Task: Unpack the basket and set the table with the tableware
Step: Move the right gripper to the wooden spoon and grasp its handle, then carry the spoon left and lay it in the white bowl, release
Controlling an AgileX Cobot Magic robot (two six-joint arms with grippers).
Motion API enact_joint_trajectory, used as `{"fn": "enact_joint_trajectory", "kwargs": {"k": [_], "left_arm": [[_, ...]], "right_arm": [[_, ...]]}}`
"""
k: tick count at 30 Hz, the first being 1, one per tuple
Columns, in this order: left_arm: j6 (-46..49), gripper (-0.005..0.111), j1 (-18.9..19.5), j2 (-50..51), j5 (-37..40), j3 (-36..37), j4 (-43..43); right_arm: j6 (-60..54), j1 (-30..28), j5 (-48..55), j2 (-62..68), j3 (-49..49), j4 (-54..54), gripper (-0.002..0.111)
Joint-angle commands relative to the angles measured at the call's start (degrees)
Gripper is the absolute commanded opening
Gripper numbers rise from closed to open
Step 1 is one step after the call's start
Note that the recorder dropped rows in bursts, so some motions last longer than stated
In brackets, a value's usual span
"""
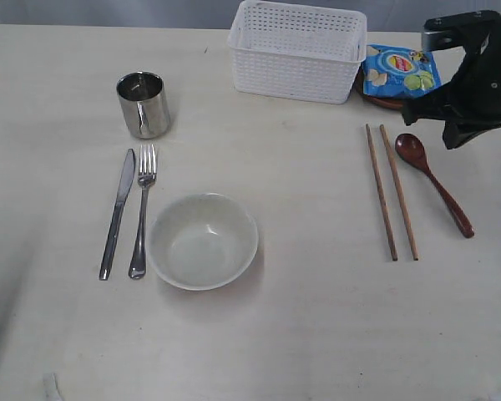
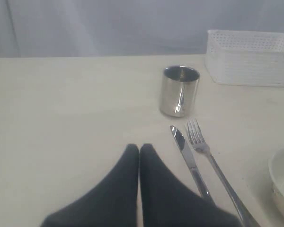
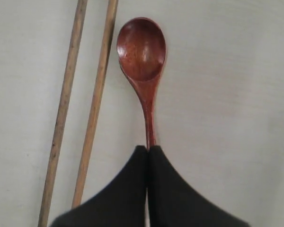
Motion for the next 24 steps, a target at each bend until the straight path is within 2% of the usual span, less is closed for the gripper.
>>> {"fn": "enact_joint_trajectory", "kwargs": {"k": [1, 4, 6, 10, 24], "left_arm": [[0.00, 0.000, -0.44, -0.19, -0.10, 0.18, 0.00], [0.00, 0.000, -0.44, -0.19, -0.10, 0.18, 0.00], [0.00, 0.000, -0.44, -0.19, -0.10, 0.18, 0.00], [0.00, 0.000, -0.44, -0.19, -0.10, 0.18, 0.00], [0.00, 0.000, -0.44, -0.19, -0.10, 0.18, 0.00]], "right_arm": [[0.35, -2.57, 0.65, 1.37, 0.00, 0.24, 0.016], [0.02, -4.74, -0.43, 2.51, 0.00, 2.54, 0.037], [-2.53, -5.37, -1.10, 3.48, 0.00, 4.73, 0.044], [-7.99, -5.37, -1.34, 6.18, 0.00, 7.16, 0.044], [-9.05, -5.37, -4.71, 13.80, 0.00, 7.06, 0.044]]}}
